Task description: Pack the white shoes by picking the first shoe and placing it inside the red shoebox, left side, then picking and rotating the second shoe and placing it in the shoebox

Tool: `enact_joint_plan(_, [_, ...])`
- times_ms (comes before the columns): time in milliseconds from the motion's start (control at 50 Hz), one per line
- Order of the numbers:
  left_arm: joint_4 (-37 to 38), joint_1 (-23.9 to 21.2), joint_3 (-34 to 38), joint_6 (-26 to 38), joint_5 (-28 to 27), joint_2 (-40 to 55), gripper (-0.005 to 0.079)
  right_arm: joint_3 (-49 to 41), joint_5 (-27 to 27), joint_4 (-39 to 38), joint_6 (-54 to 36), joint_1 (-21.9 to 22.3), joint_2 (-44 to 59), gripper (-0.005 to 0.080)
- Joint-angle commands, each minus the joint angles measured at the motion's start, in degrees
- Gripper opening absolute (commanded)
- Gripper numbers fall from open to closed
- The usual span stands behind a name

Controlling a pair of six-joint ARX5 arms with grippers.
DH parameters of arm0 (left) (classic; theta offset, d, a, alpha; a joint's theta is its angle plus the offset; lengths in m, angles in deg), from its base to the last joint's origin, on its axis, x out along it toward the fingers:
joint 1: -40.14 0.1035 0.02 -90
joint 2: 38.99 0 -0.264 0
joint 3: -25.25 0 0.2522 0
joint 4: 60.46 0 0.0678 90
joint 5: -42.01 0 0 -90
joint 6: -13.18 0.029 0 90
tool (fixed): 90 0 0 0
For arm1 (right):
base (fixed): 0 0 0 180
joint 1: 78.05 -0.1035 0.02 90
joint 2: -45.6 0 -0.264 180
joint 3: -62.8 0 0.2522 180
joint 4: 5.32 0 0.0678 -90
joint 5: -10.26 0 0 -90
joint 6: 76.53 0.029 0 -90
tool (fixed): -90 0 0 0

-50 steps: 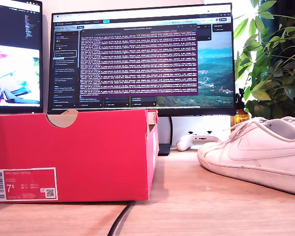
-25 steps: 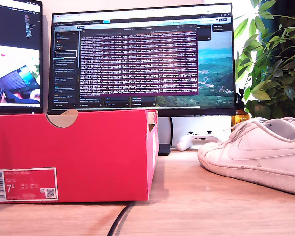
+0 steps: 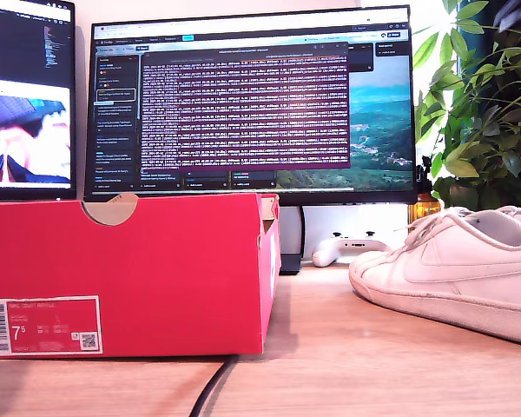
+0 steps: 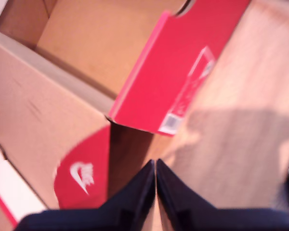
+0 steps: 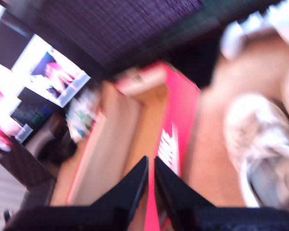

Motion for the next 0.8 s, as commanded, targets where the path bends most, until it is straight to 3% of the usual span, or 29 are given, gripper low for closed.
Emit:
enact_joint_plan(0, [-1.9, -0.8, 0.3, 0.1, 1.7, 2.4, -0.0021, 2.5, -0.3, 3.3, -2.8, -1.2, 2.1, 0.0008])
enact_joint_plan(160, [-5.8, -1.7, 0.3, 0.1, 4.3, 7.7, -0.0021, 7.5, 1.9, 11.6, -9.4, -3.5, 7.4, 0.0008])
enact_joint_plan(480, [-11.4, -1.7, 0.3, 0.0, 6.2, 14.5, -0.0021, 9.7, 18.8, 18.2, -22.9, -8.5, 14.4, 0.0014])
enact_joint_plan(580, [-13.4, -1.7, 0.3, 0.0, 6.1, 15.1, -0.0021, 9.7, 22.7, 18.7, -26.4, -9.8, 16.7, 0.0075])
enact_joint_plan(780, [-15.8, -1.7, 0.3, 0.0, 5.6, 15.1, -0.0021, 9.7, 25.9, 19.0, -29.4, -12.0, 21.0, 0.0283])
